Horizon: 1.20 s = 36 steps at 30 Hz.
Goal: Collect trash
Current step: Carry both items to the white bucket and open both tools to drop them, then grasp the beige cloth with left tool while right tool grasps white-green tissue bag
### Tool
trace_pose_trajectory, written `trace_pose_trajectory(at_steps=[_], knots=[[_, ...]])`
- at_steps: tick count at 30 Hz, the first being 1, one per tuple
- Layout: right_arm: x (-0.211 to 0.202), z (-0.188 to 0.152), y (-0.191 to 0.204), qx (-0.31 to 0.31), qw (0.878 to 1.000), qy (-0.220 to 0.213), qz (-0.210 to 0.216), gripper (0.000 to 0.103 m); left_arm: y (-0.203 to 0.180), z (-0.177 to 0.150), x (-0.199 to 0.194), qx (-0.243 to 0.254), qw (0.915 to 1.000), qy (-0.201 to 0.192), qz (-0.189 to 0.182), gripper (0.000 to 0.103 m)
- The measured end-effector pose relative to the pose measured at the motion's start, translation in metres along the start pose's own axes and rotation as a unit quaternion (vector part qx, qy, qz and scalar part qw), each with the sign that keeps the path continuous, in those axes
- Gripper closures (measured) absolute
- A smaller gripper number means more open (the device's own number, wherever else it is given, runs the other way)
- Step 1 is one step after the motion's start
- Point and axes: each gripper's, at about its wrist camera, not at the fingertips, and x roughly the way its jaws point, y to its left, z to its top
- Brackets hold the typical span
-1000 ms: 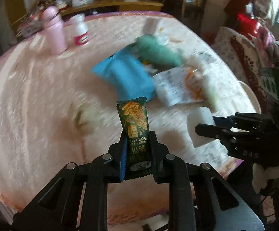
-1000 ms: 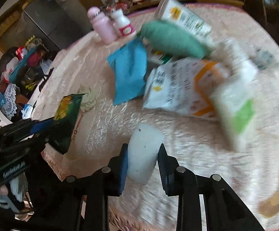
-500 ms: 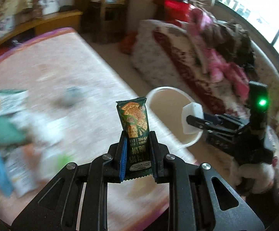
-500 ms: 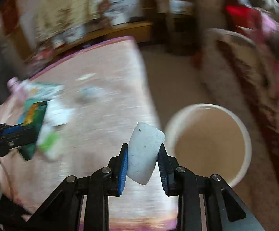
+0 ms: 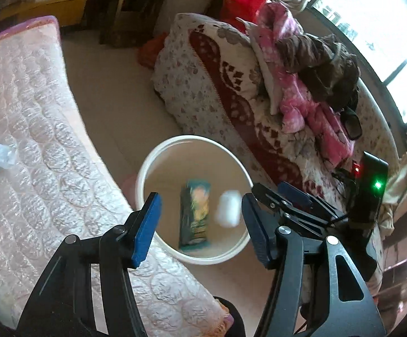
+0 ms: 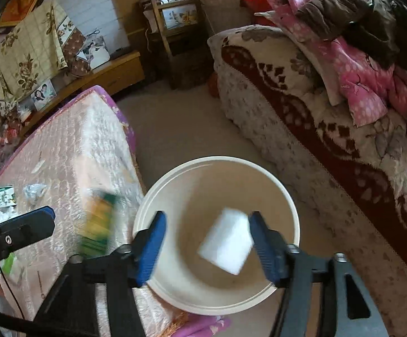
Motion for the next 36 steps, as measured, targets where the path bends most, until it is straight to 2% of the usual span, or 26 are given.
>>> trace_pose_trajectory(at_steps=[3,7,16,26,31,36], knots=[[0.004,-0.002,0.002,0.001,1.0,-0.001,0.005,0.038,0.007,-0.006,-0.008,0.002,0.9998,-0.003,0.021,0.045],[0.005,-0.009,0.017,-0.008,1.0,0.003,0.013,0.038,0.018,-0.016,-0.022,0.014,0.9968,-0.012,0.077,0.045],[0.001,-0.02,0.063,-0.046,0.999,0.004,0.03,0.038,0.049,-0.043,-0.071,0.013,0.9823,-0.047,0.181,0.045],[-0.023,-0.03,0.134,-0.09,0.993,-0.004,0.081,0.035,0.086,-0.082,-0.141,-0.009,0.9685,-0.072,0.238,0.045],[-0.032,-0.041,0.182,-0.127,0.985,-0.002,0.115,0.034,0.116,-0.109,-0.181,-0.044,0.9628,-0.079,0.254,0.045],[-0.034,-0.054,0.229,-0.16,0.975,0.01,0.154,0.033,0.158,-0.142,-0.23,-0.081,0.9493,-0.09,0.29,0.045]])
